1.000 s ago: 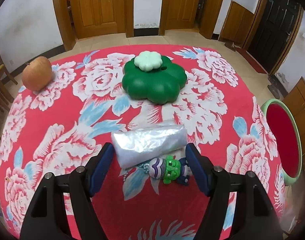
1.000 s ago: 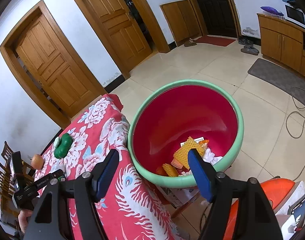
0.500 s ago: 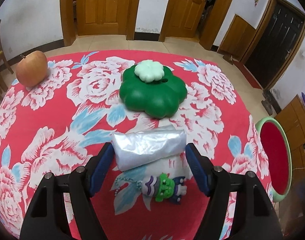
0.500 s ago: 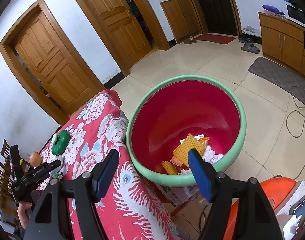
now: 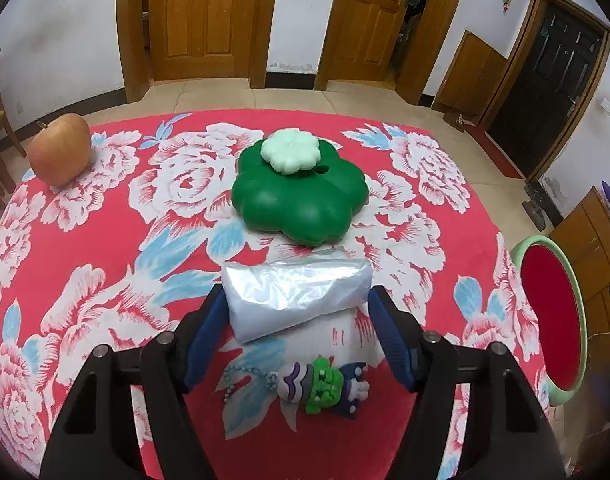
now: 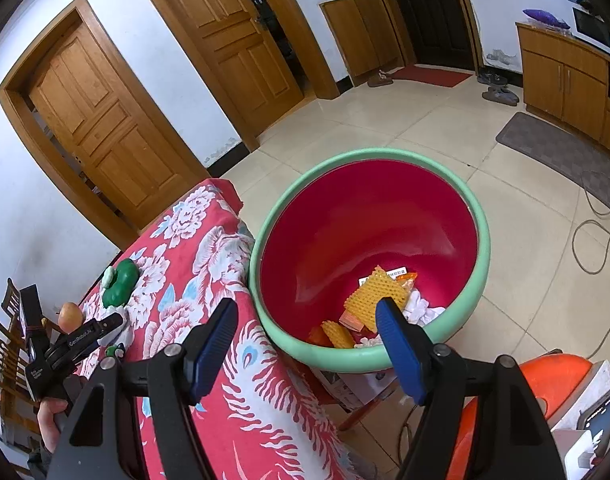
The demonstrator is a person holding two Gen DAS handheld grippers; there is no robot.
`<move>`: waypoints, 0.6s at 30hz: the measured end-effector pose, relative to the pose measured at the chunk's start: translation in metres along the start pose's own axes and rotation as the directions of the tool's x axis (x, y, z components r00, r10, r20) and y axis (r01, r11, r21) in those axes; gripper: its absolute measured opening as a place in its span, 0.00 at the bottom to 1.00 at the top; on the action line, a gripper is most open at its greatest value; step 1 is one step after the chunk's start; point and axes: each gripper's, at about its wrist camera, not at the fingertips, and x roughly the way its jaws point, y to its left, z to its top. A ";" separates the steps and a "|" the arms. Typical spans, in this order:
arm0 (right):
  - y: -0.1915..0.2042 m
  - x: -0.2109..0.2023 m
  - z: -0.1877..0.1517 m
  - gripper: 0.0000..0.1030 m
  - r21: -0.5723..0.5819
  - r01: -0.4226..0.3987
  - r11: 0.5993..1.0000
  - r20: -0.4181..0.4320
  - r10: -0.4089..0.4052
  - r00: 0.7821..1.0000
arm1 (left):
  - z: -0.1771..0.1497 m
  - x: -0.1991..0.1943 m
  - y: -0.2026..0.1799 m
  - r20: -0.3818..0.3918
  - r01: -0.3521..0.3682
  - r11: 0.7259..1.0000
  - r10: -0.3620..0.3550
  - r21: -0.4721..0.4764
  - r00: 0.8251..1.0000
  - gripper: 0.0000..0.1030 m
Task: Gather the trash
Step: 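Grasp the silver foil packet with the left tool, then move the right tool toward the green figurine keychain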
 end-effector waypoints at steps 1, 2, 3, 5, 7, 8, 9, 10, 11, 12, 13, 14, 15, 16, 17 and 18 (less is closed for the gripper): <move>0.000 -0.002 0.000 0.72 -0.004 0.001 1.000 0.004 -0.001 1.000 | -0.001 -0.005 0.000 0.008 0.000 1.000 0.000 0.003 1.000 0.69; 0.001 -0.005 0.001 0.72 -0.009 0.001 1.000 0.010 -0.001 1.000 | -0.001 -0.009 0.000 0.014 0.000 1.000 0.000 0.005 1.000 0.69; 0.001 -0.007 0.002 0.72 -0.013 0.001 1.000 0.016 -0.001 1.000 | -0.002 -0.016 0.000 0.026 -0.004 1.000 0.004 0.011 1.000 0.69; 0.004 -0.013 0.002 0.72 -0.022 -0.001 1.000 0.028 0.002 1.000 | -0.004 -0.027 0.000 0.045 -0.008 1.000 0.007 0.020 0.999 0.69; 0.008 -0.022 0.003 0.72 -0.034 -0.008 0.999 0.042 0.010 0.999 | -0.007 -0.039 0.001 0.060 -0.016 1.000 0.014 0.023 0.998 0.69; 0.009 -0.026 0.003 0.72 -0.037 -0.013 0.999 0.047 0.015 0.999 | -0.008 -0.045 0.002 0.063 -0.019 1.000 0.018 0.024 0.998 0.69; 0.011 -0.029 0.003 0.72 -0.039 -0.018 0.999 0.051 0.020 0.998 | -0.010 -0.050 0.004 0.065 -0.020 1.000 0.018 0.023 0.998 0.69; 0.013 -0.032 0.003 0.72 -0.042 -0.024 0.999 0.055 0.026 0.998 | -0.012 -0.055 0.006 0.065 -0.017 1.000 0.016 0.019 0.998 0.69; 0.015 -0.037 0.003 0.72 -0.046 -0.034 0.998 0.060 0.037 0.998 | -0.014 -0.060 0.008 0.066 -0.013 1.000 0.012 0.015 0.998 0.69; 0.017 -0.040 0.004 0.72 -0.051 -0.042 0.998 0.063 0.045 0.997 | -0.017 -0.065 0.010 0.067 -0.010 1.000 0.009 0.014 0.998 0.69; 0.020 -0.043 0.003 0.72 -0.058 -0.048 0.997 0.068 0.052 0.996 | -0.019 -0.070 0.013 0.068 -0.012 1.000 0.011 0.012 0.998 0.69; 0.025 -0.048 0.002 0.72 -0.073 -0.054 0.996 0.076 0.059 0.995 | -0.022 -0.074 0.015 0.071 -0.018 1.000 0.017 0.011 0.997 0.69; 0.029 -0.051 0.002 0.72 -0.084 -0.058 0.995 0.080 0.065 0.995 | -0.024 -0.079 0.018 0.074 -0.026 1.000 0.025 0.011 0.997 0.69; 0.035 -0.056 0.001 0.72 -0.100 -0.067 0.993 0.085 0.076 0.994 | -0.027 -0.084 0.021 0.079 -0.034 0.999 0.034 0.010 0.996 0.69; 0.040 -0.059 0.000 0.72 -0.111 -0.076 0.991 0.087 0.086 0.993 | -0.029 -0.088 0.024 0.083 -0.041 0.999 0.040 0.009 0.996 0.69; 0.045 -0.062 -0.001 0.72 -0.123 -0.085 0.989 0.088 0.096 0.991 | -0.031 -0.094 0.028 0.088 -0.047 0.999 0.046 0.007 0.995 0.69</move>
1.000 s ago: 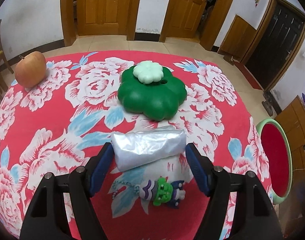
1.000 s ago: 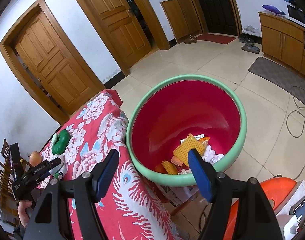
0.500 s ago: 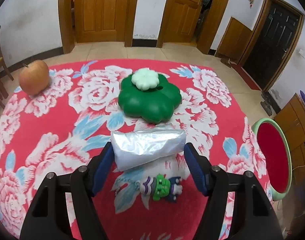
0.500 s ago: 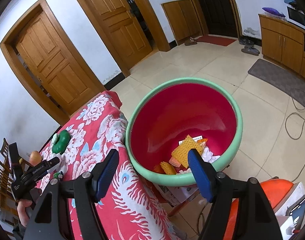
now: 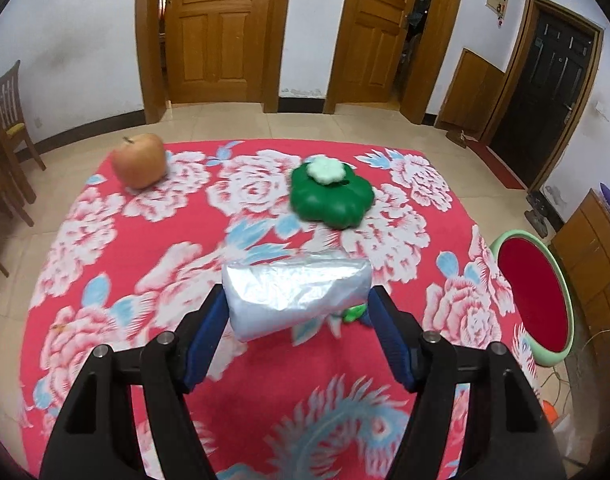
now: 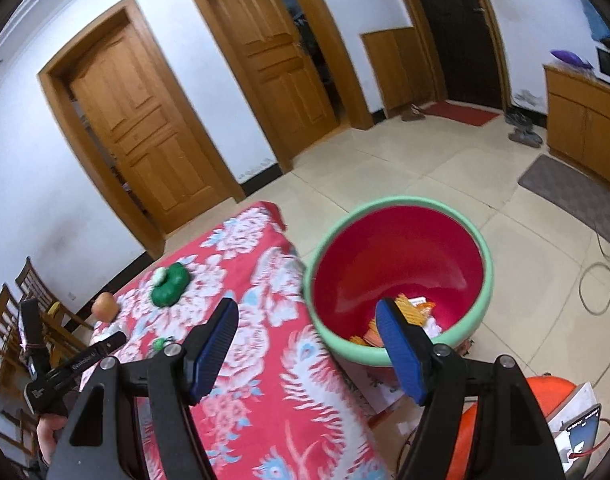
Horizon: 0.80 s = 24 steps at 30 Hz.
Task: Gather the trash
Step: 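Move the right tool toward the green figurine keychain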
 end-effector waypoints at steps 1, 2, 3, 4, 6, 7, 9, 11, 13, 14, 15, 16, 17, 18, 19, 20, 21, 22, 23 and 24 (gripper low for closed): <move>0.005 -0.003 0.000 0.72 -0.011 -0.010 1.000 0.002 0.010 1.000 | -0.002 -0.005 0.004 0.004 -0.007 1.000 0.007 0.000 1.000 0.69; 0.012 -0.007 -0.001 0.72 -0.026 -0.022 0.999 0.006 0.022 1.000 | -0.003 -0.008 0.007 0.007 -0.014 1.000 0.014 -0.001 1.000 0.69; 0.020 -0.010 -0.001 0.72 -0.046 -0.034 0.998 0.009 0.035 0.999 | -0.004 -0.012 0.011 0.010 -0.028 1.000 0.028 -0.001 1.000 0.69; 0.027 -0.012 -0.001 0.72 -0.060 -0.044 0.997 0.010 0.045 0.999 | -0.005 -0.016 0.015 0.012 -0.048 0.999 0.048 -0.001 0.999 0.69; 0.041 -0.017 -0.001 0.72 -0.084 -0.081 0.993 -0.001 0.081 0.997 | -0.008 -0.022 0.023 0.019 -0.068 0.998 0.068 -0.002 0.997 0.69; 0.047 -0.018 -0.002 0.72 -0.093 -0.095 0.991 -0.008 0.095 0.995 | -0.009 -0.025 0.028 0.020 -0.072 0.997 0.072 -0.004 0.997 0.69; 0.063 -0.020 -0.005 0.72 -0.117 -0.128 0.985 -0.029 0.126 0.992 | -0.013 -0.030 0.036 0.020 -0.078 0.997 0.078 -0.009 0.997 0.69; 0.080 -0.020 -0.007 0.72 -0.143 -0.159 0.977 -0.053 0.153 0.987 | -0.016 -0.036 0.045 0.022 -0.089 0.996 0.089 -0.014 0.996 0.69; 0.094 -0.017 -0.008 0.72 -0.152 -0.201 0.968 -0.089 0.189 0.978 | -0.019 -0.040 0.052 0.025 -0.096 0.995 0.096 -0.023 0.995 0.69; 0.102 -0.016 -0.009 0.72 -0.157 -0.219 0.963 -0.104 0.204 0.973 | -0.020 -0.042 0.057 0.027 -0.098 0.995 0.099 -0.030 0.995 0.69; 0.108 -0.014 -0.010 0.72 -0.165 -0.231 0.959 -0.115 0.214 0.970 | -0.021 -0.044 0.060 0.029 -0.100 0.994 0.101 -0.037 0.994 0.69; 0.114 -0.012 -0.011 0.72 -0.174 -0.238 0.956 -0.125 0.218 0.968 | -0.022 -0.046 0.065 0.031 -0.102 0.994 0.103 -0.045 0.994 0.69; 0.122 -0.008 -0.012 0.72 -0.184 -0.245 0.952 -0.137 0.222 0.965 | -0.022 -0.047 0.068 0.032 -0.105 0.993 0.106 -0.050 0.994 0.69; 0.130 -0.003 -0.013 0.72 -0.195 -0.255 0.947 -0.151 0.228 0.962 | -0.023 -0.049 0.071 0.033 -0.109 0.993 0.111 -0.054 0.993 0.69; 0.140 0.004 -0.015 0.72 -0.204 -0.263 0.943 -0.169 0.231 0.958 | -0.025 -0.050 0.074 0.034 -0.114 0.992 0.116 -0.059 0.993 0.69; 0.146 0.011 -0.018 0.72 -0.209 -0.269 0.940 -0.185 0.232 0.955 | -0.026 -0.050 0.076 0.034 -0.117 0.991 0.119 -0.063 0.992 0.69; 0.153 0.018 -0.020 0.72 -0.215 -0.275 0.937 -0.200 0.233 0.952 | -0.027 -0.050 0.080 0.034 -0.120 0.990 0.123 -0.069 0.992 0.69; 0.157 0.022 -0.023 0.72 -0.220 -0.277 0.936 -0.209 0.232 0.950 | -0.028 -0.050 0.082 0.033 -0.123 0.990 0.125 -0.073 0.992 0.69; 0.164 0.032 -0.027 0.72 -0.227 -0.276 0.934 -0.225 0.225 0.948 | -0.029 -0.050 0.084 0.033 -0.127 0.989 0.130 -0.077 0.991 0.69; 0.168 0.037 -0.031 0.72 -0.233 -0.276 0.932 -0.232 0.223 0.947 | -0.031 -0.048 0.087 0.031 -0.131 0.988 0.134 -0.081 0.990 0.69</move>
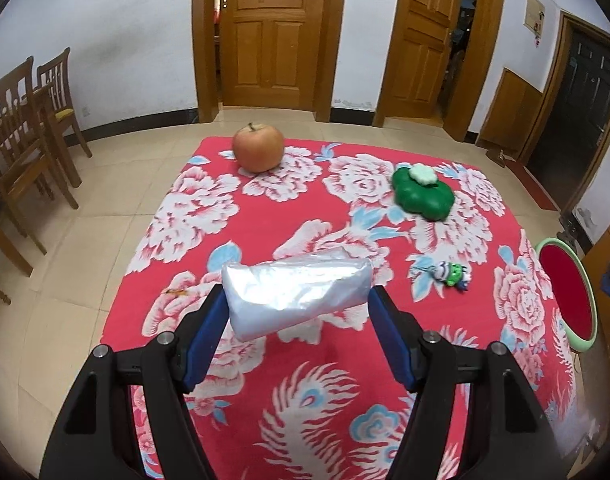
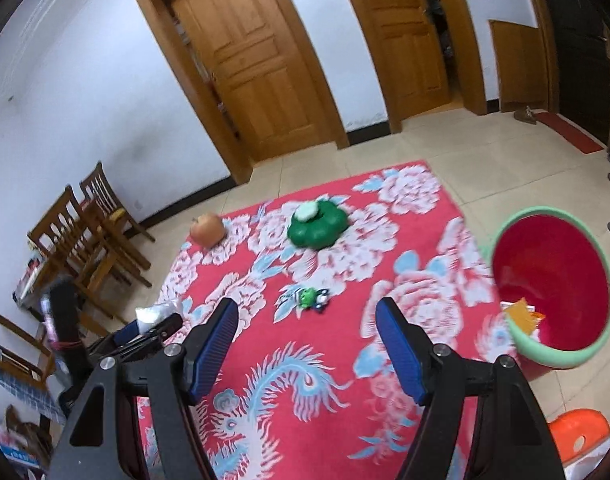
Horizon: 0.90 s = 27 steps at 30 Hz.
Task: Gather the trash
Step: 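Move the right tool toward the green figurine keychain, then grasp the green figurine keychain with the right tool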
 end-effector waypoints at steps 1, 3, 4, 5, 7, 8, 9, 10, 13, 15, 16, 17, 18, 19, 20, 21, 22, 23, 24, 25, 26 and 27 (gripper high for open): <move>0.004 0.008 -0.001 0.72 -0.007 0.001 1.000 -0.008 -0.001 1.000 | -0.001 0.002 0.002 -0.002 -0.005 1.000 0.005 -0.005 1.000 0.69; 0.010 0.028 -0.004 0.72 -0.021 0.007 1.000 -0.028 -0.008 1.000 | -0.003 0.006 0.007 -0.008 -0.007 1.000 0.007 -0.014 1.000 0.69; 0.013 0.040 -0.007 0.72 -0.024 0.011 1.000 -0.041 -0.012 0.999 | -0.004 0.008 0.009 -0.013 -0.006 1.000 0.006 -0.021 1.000 0.69; 0.014 0.050 -0.008 0.72 -0.026 0.017 1.000 -0.053 -0.019 0.998 | -0.005 0.010 0.010 -0.016 -0.006 1.000 0.005 -0.026 1.000 0.69; 0.015 0.070 -0.010 0.72 -0.028 0.035 0.999 -0.076 -0.037 0.996 | -0.007 0.015 0.014 -0.025 -0.008 0.999 0.007 -0.035 1.000 0.69; 0.015 0.079 -0.011 0.72 -0.029 0.044 0.999 -0.086 -0.047 0.995 | -0.008 0.017 0.015 -0.028 -0.007 0.999 0.006 -0.039 1.000 0.69; 0.014 0.085 -0.012 0.72 -0.031 0.051 0.998 -0.092 -0.054 0.994 | -0.009 0.019 0.016 -0.031 -0.006 0.999 0.005 -0.042 1.000 0.69; 0.015 0.095 -0.013 0.72 -0.040 0.062 0.997 -0.098 -0.066 0.993 | -0.009 0.022 0.018 -0.035 -0.005 0.999 0.003 -0.046 0.999 0.69; 0.013 0.115 -0.013 0.72 -0.056 0.101 0.993 -0.102 -0.106 0.989 | -0.011 0.027 0.019 -0.044 -0.002 0.999 -0.001 -0.050 0.999 0.69; 0.011 0.129 -0.013 0.72 -0.057 0.118 0.991 -0.114 -0.124 0.986 | -0.011 0.031 0.019 -0.050 0.000 0.999 -0.003 -0.051 0.999 0.69; 0.010 0.134 -0.013 0.72 -0.058 0.125 0.990 -0.120 -0.131 0.984 | -0.012 0.032 0.020 -0.052 0.001 0.999 -0.004 -0.052 0.999 0.69; 0.008 0.140 -0.014 0.72 -0.061 0.134 0.989 -0.126 -0.140 0.982 | -0.012 0.034 0.020 -0.054 0.002 0.999 -0.005 -0.052 0.999 0.69; 0.007 0.143 -0.014 0.72 -0.063 0.138 0.988 -0.130 -0.145 0.981 | -0.013 0.035 0.020 -0.056 0.002 0.999 -0.005 -0.053 0.998 0.69; 0.007 0.146 -0.014 0.72 -0.064 0.143 0.988 -0.134 -0.150 0.980 | -0.013 0.036 0.020 -0.058 0.002 0.999 -0.005 -0.054 0.998 0.69; 0.007 0.150 -0.015 0.72 -0.064 0.143 0.988 -0.141 -0.151 0.978 | -0.012 0.038 0.020 -0.059 0.002 0.998 -0.005 -0.055 0.998 0.69; 0.007 0.153 -0.016 0.72 -0.065 0.143 0.988 -0.148 -0.151 0.977 | -0.012 0.039 0.020 -0.061 0.003 0.998 -0.006 -0.056 0.998 0.69; 0.007 0.155 -0.016 0.72 -0.067 0.145 0.987 -0.151 -0.154 0.976 | -0.012 0.040 0.020 -0.063 0.003 0.998 -0.007 -0.058 0.998 0.69; 0.008 0.159 -0.017 0.70 -0.075 0.153 0.985 -0.153 -0.163 0.975 | -0.013 0.041 0.021 -0.064 0.004 0.998 -0.008 -0.059 0.998 0.69; 0.009 0.160 -0.018 0.67 -0.083 0.158 0.984 -0.153 -0.169 0.974 | -0.013 0.041 0.021 -0.065 0.006 0.998 -0.010 -0.059 0.998 0.69; 0.010 0.162 -0.018 0.66 -0.092 0.164 0.982 -0.153 -0.177 0.972 | -0.014 0.042 0.020 -0.066 0.006 0.998 -0.010 -0.059 0.998 0.69; 0.012 0.163 -0.018 0.65 -0.108 0.178 0.978 -0.147 -0.193 0.970 | -0.014 0.042 0.020 -0.065 0.008 0.998 -0.012 -0.058 0.998 0.69; 0.014 0.165 -0.018 0.64 -0.120 0.185 0.976 -0.146 -0.201 0.969 | -0.014 0.042 0.020 -0.065 0.009 0.998 -0.013 -0.056 0.998 0.69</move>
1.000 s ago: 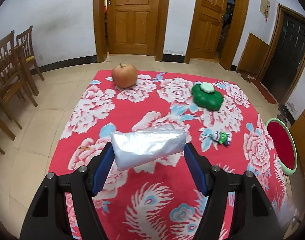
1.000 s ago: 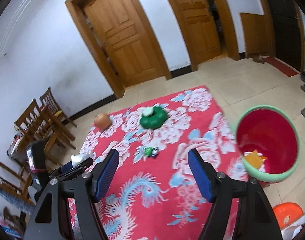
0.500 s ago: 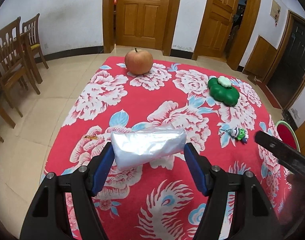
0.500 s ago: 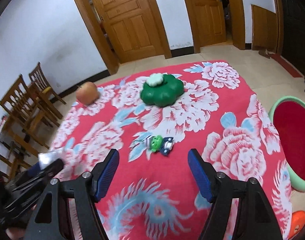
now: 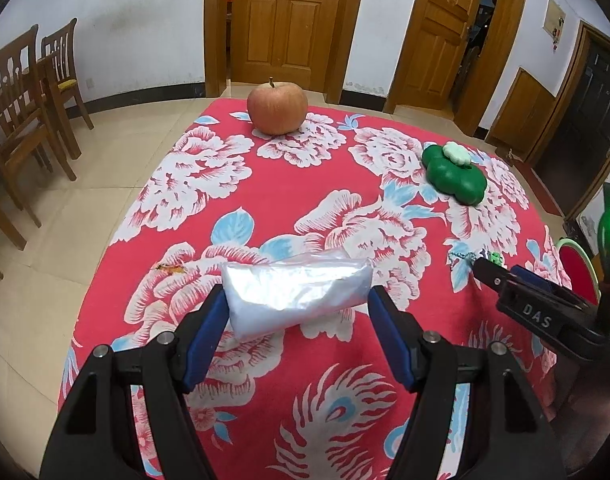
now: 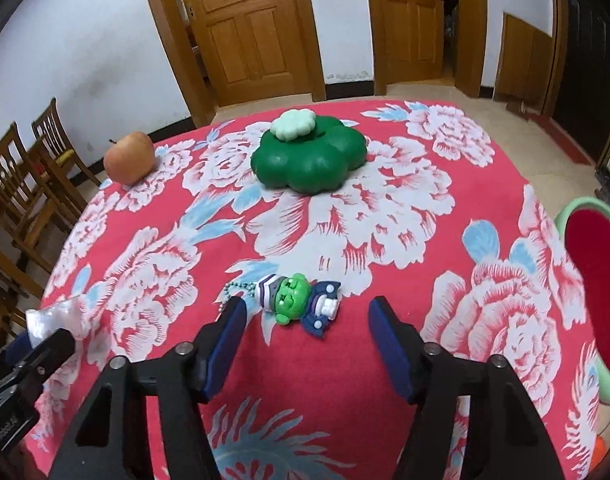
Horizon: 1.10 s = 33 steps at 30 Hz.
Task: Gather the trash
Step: 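Grasp the green figurine keychain with the right tool, then carry both items over the red bucket and open both tools to drop them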
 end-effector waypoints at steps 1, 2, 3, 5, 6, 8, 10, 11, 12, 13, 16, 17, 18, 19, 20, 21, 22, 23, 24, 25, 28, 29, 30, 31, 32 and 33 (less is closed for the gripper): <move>0.001 0.001 0.000 0.64 -0.007 0.003 1.000 0.001 -0.003 1.000 | 0.000 0.001 0.000 0.000 0.001 1.000 -0.001 0.002 1.000 0.69; 0.004 0.002 0.001 0.64 -0.015 0.006 1.000 0.002 -0.006 1.000 | 0.000 0.001 -0.001 0.000 0.001 1.000 -0.001 0.002 1.000 0.69; 0.005 0.003 0.001 0.62 -0.022 0.009 1.000 0.003 -0.009 1.000 | 0.000 0.001 -0.001 -0.001 0.002 1.000 -0.002 0.003 1.000 0.69; 0.009 0.004 0.001 0.55 -0.044 0.018 0.999 0.007 -0.018 1.000 | -0.001 0.001 -0.002 -0.002 0.003 1.000 -0.003 0.004 1.000 0.69; 0.011 0.004 0.001 0.50 -0.059 0.025 0.998 0.010 -0.024 1.000 | -0.001 0.001 -0.002 -0.002 0.003 1.000 -0.003 0.005 1.000 0.69; 0.014 0.004 0.000 0.44 -0.084 0.037 0.996 0.014 -0.036 0.999 | -0.001 0.000 -0.003 -0.002 0.004 1.000 -0.004 0.005 1.000 0.69; 0.014 0.003 -0.001 0.38 -0.086 0.032 0.996 0.014 -0.031 0.999 | -0.001 -0.002 -0.004 0.000 0.006 1.000 -0.006 0.007 1.000 0.69; 0.014 0.002 -0.001 0.35 -0.087 0.026 0.996 0.012 -0.025 1.000 | -0.002 -0.003 -0.005 0.000 0.007 1.000 -0.007 0.008 1.000 0.69; 0.012 0.001 -0.001 0.35 -0.079 0.007 0.997 0.007 -0.007 1.000 | -0.002 -0.004 -0.006 0.001 0.008 1.000 -0.008 0.010 1.000 0.69; 0.010 -0.001 -0.002 0.35 -0.071 -0.008 0.997 0.004 0.008 1.000 | -0.002 -0.004 -0.006 0.002 0.010 1.000 -0.010 0.012 1.000 0.69; 0.009 -0.008 -0.005 0.35 -0.078 -0.012 0.997 0.021 0.013 1.000 | -0.003 -0.007 -0.010 0.002 0.019 1.000 -0.019 0.018 1.000 0.69; 0.008 -0.013 -0.006 0.35 -0.073 -0.021 0.997 0.026 0.023 0.999 | -0.003 -0.008 -0.011 0.002 0.022 1.000 -0.022 0.018 1.000 0.69; 0.006 -0.017 -0.007 0.35 -0.066 -0.028 0.997 0.032 0.030 0.999 | -0.004 -0.009 -0.012 0.002 0.026 0.999 -0.026 0.020 1.000 0.69; 0.003 -0.021 -0.008 0.35 -0.059 -0.035 0.998 0.038 0.037 0.999 | -0.004 -0.011 -0.014 0.003 0.029 0.999 -0.029 0.023 1.000 0.69; 0.001 -0.026 -0.008 0.35 -0.052 -0.042 0.998 0.044 0.045 0.998 | -0.004 -0.012 -0.016 0.005 0.033 0.999 -0.033 0.027 0.999 0.69; -0.002 -0.031 -0.009 0.35 -0.045 -0.050 0.998 0.052 0.052 0.997 | -0.004 -0.014 -0.019 0.006 0.038 0.999 -0.038 0.032 0.999 0.69; -0.004 -0.036 -0.010 0.35 -0.038 -0.054 0.998 0.061 0.056 0.997 | -0.004 -0.015 -0.021 0.008 0.042 0.998 -0.043 0.036 0.999 0.69; -0.009 -0.043 -0.011 0.35 -0.028 -0.056 0.998 0.077 0.058 0.995 | -0.004 -0.016 -0.023 0.009 0.046 0.998 -0.046 0.039 0.999 0.69; -0.012 -0.048 -0.011 0.35 -0.021 -0.058 0.998 0.085 0.060 0.995 | -0.004 -0.018 -0.026 0.011 0.051 0.998 -0.051 0.044 0.999 0.69; -0.017 -0.054 -0.012 0.35 -0.011 -0.062 0.998 0.097 0.063 0.993 | -0.004 -0.020 -0.028 0.012 0.057 0.997 -0.057 0.048 0.998 0.69; -0.033 -0.071 -0.015 0.35 0.029 -0.063 0.998 0.129 0.058 0.990 | -0.003 -0.024 -0.037 0.015 0.078 0.995 -0.079 0.059 0.997 0.69; -0.039 -0.076 -0.016 0.35 0.044 -0.063 0.997 0.138 0.056 0.989 | -0.003 -0.025 -0.040 0.014 0.086 0.994 -0.087 0.062 0.996 0.69; -0.046 -0.082 -0.017 0.35 0.061 -0.061 0.996 0.149 0.051 0.987 | -0.003 -0.027 -0.044 0.015 0.094 0.993 -0.095 0.066 0.995 0.69; -0.052 -0.087 -0.018 0.35 0.073 -0.059 0.996 0.158 0.047 0.986 | -0.002 -0.029 -0.049 0.016 0.103 0.992 -0.105 0.074 0.994 0.69; -0.059 -0.092 -0.019 0.35 0.087 -0.055 0.995 0.168 0.040 0.985 | -0.002 -0.030 -0.053 0.017 0.110 0.991 -0.111 0.081 0.994 0.69; -0.067 -0.098 -0.020 0.35 0.104 -0.049 0.993 0.181 0.029 0.983 | -0.002 -0.031 -0.058 0.017 0.117 0.989 -0.119 0.089 0.993 0.69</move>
